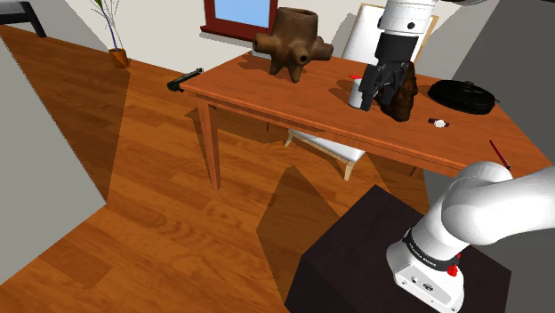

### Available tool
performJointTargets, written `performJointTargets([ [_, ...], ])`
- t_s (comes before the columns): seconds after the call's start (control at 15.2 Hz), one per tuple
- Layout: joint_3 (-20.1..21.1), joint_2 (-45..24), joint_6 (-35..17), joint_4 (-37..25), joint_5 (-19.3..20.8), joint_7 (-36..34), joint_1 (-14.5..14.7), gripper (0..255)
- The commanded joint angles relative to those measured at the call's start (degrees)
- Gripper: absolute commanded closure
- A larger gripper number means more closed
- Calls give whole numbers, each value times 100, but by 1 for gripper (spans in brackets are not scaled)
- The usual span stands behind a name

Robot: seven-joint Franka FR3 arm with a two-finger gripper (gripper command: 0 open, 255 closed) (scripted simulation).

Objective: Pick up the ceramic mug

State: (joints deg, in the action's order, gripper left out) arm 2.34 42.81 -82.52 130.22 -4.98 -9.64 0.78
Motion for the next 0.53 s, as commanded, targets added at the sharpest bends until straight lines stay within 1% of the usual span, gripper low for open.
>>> performJointTargets([
  [0.0, 0, 0, 0, 0, 0, 0, 0, 0],
  [0.46, -440, -888, -699, -258, 476, 298, -363, 0],
])
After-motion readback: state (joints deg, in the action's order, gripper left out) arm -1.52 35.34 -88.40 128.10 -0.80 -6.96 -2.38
